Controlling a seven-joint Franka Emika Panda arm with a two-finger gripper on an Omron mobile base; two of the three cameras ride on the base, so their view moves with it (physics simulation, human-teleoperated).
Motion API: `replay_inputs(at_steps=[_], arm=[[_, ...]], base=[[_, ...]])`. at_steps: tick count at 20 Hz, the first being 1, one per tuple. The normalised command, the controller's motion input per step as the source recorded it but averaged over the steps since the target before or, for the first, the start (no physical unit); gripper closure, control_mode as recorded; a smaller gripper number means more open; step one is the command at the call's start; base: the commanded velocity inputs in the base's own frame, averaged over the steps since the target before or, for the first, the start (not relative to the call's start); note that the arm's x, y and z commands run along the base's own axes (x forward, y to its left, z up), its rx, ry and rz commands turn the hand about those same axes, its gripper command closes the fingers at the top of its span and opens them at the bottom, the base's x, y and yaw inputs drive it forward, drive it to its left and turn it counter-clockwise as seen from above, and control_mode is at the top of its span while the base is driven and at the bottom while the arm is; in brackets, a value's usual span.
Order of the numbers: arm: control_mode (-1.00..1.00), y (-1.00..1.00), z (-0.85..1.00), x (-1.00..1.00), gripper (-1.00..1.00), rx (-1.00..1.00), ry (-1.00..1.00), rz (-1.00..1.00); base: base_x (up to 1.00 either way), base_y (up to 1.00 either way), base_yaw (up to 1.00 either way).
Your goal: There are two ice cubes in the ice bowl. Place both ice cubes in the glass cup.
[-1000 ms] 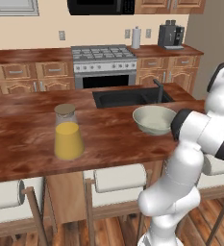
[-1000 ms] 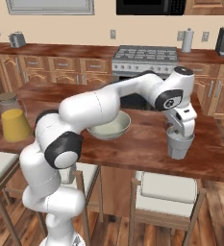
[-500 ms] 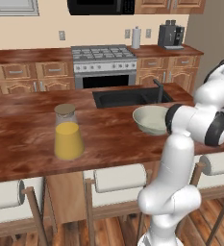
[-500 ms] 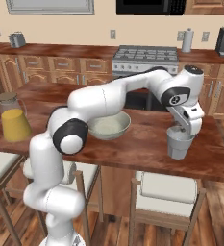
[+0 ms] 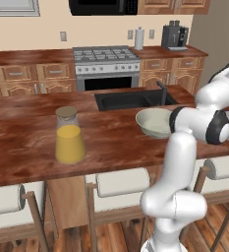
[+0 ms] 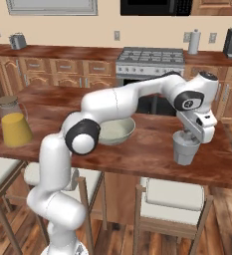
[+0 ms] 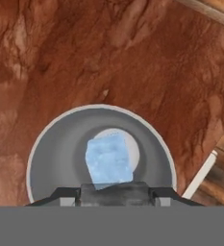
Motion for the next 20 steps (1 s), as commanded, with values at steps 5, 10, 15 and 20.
replay_inputs(at_steps=[5, 10, 15, 20], arm=[[-1.0, -0.03, -0.01, 0.21, 1.0, 0.0, 0.0, 0.0], [-1.0, -0.09, -0.06, 0.13, 1.0, 0.0, 0.03, 0.0], [-1.0, -0.03, -0.24, 0.02, 1.0, 0.0, 0.08, 0.0], [-1.0, 0.0, -0.06, 0.12, 1.0, 0.0, 0.02, 0.0]], base=[[0.0, 0.0, 0.0], [0.0, 0.0, 0.0], [0.0, 0.0, 0.0], [0.0, 0.0, 0.0]])
